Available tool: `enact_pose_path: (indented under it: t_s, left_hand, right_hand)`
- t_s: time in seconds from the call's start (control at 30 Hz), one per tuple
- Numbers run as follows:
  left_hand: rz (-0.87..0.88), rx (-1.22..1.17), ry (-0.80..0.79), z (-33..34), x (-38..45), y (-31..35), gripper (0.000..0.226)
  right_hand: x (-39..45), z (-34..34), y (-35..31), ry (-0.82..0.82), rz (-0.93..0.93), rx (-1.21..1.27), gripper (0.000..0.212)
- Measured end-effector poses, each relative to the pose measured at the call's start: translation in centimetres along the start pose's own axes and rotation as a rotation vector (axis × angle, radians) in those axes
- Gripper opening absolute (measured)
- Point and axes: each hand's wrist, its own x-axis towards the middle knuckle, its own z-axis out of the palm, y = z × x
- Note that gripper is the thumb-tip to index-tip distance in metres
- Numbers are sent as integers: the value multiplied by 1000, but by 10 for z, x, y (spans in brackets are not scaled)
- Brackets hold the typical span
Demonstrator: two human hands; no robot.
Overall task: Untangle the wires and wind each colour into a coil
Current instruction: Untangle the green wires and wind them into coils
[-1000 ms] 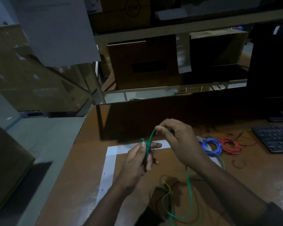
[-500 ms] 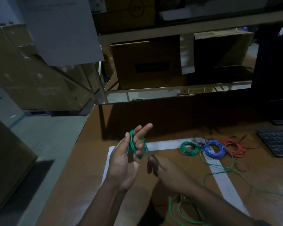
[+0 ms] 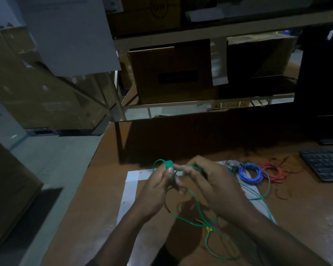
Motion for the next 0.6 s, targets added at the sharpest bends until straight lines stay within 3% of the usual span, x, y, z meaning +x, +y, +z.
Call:
enact_pose_path:
  t_s: [0.13,0.27,0.43,0.5,0.6]
  left_hand:
    - [-8,-247,-47,10,-11,6,45]
    - [-19,-432,-85,9,-17,22,44]
    - [-66,-751,-333,1,-24,39,34]
    - [-110,-1021,-366,-2,-23,39,31]
    - [-76,-1336,-292,-4,-15,41,41]
  right_hand:
    - [26,-8,13,115,-24,55,13]
    - [41,-7,41,94,9,-53,40]
    - [39,10,65,97,3,-151,58]
    - [31,22,72,82,50,-44,62]
    - [12,46,68,-19,303,432,68]
